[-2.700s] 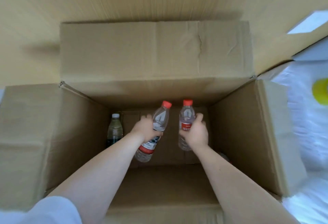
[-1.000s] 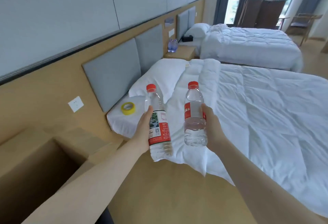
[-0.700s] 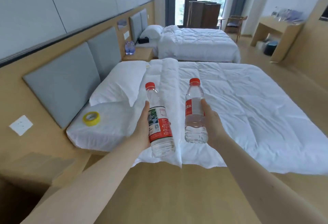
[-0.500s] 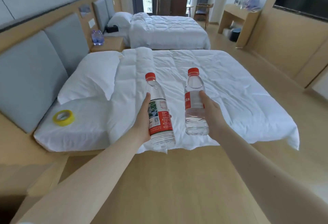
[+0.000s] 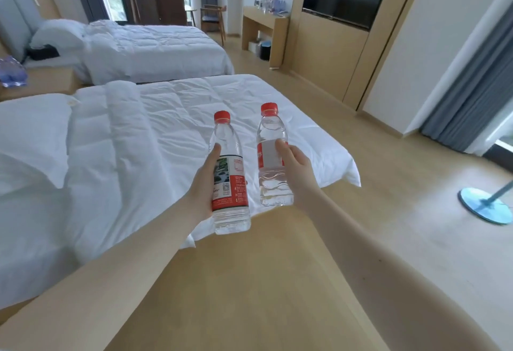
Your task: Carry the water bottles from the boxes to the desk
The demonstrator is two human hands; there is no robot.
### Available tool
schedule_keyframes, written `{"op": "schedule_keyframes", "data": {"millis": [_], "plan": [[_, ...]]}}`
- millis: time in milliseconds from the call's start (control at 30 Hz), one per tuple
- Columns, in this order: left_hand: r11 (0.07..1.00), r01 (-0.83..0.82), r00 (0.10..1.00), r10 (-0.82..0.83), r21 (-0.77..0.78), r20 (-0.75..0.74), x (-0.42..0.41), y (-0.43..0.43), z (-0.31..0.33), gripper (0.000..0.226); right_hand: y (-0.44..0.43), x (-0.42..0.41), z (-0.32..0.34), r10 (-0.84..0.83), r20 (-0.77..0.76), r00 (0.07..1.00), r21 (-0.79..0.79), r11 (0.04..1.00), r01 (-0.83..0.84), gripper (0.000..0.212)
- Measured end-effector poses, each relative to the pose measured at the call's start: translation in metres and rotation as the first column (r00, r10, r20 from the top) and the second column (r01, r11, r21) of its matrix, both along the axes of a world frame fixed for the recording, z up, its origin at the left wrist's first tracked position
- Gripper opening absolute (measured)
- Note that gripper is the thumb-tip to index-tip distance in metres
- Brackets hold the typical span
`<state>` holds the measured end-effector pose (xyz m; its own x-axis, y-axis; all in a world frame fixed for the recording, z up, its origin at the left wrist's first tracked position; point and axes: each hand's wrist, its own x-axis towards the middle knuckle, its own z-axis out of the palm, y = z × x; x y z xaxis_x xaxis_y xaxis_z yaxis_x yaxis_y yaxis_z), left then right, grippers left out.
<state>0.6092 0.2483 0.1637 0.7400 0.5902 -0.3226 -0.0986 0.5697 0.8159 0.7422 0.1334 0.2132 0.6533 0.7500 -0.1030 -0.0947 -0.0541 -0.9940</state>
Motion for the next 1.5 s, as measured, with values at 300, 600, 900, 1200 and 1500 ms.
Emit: {"op": "schedule_keyframes", "data": {"millis": [300,600,900,1200,1500], "plan": [[0.995,0.085,0.996,-0.084,0.053,-0.026,0.12,-0.036,0.004,0.068,-0.051,0.11,-0.006,-0.104,-0.085,0.991,0.024,0.994,0.107,0.033],[0.979,0.149,0.987,-0.139,0.138,-0.086,0.27,-0.094,0.008,0.079,-0.12,0.246,-0.006,-0.172,-0.107,0.979,0.016,0.984,0.175,0.035],[0.952,0.264,0.961,-0.246,0.159,-0.124,0.381,-0.154,0.003,0.083,-0.194,0.332,-0.02,-0.277,-0.156,0.948,0.021,0.959,0.284,0.03],[0.888,0.443,0.895,-0.432,0.125,-0.107,0.468,-0.17,-0.022,0.064,-0.219,0.406,-0.041,-0.428,-0.194,0.883,-0.032,0.902,0.431,0.04],[0.849,0.526,0.848,-0.52,0.053,-0.102,0.593,-0.136,-0.04,0.073,-0.193,0.503,-0.043,-0.562,-0.132,0.817,-0.107,0.827,0.552,0.037]]}}
